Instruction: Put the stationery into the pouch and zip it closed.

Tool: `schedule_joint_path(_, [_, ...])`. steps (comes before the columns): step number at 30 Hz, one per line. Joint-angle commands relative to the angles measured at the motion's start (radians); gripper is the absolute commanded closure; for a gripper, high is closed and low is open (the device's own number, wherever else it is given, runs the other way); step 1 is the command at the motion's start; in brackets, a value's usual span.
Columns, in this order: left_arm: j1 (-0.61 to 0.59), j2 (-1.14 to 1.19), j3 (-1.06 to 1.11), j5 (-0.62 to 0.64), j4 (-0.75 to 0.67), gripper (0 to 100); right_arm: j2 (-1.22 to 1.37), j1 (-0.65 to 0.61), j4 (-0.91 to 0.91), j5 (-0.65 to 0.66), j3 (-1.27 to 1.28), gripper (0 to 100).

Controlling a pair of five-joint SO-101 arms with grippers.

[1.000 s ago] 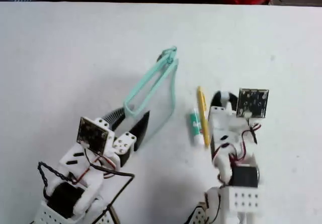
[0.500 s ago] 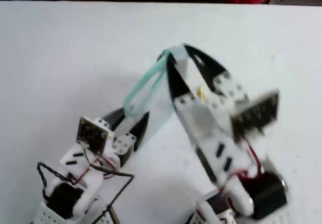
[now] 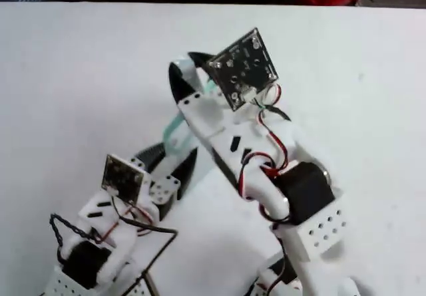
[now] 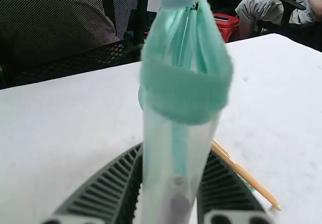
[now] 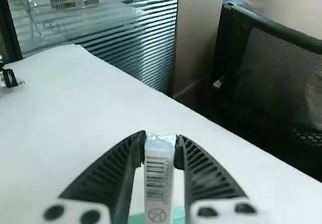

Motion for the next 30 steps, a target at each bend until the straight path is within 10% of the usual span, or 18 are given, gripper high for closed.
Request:
schedule_joint_path(1, [0.010,0.005,-0.006,0.015,0.002,85,-0.001,-0.007,0.001,0.015,0.003,98.1])
schedule_joint_path(30, [0.008,0.005,-0.005,0.018,0.002,86,-0.159,-0.010,0.157,0.021,0.150,98.1])
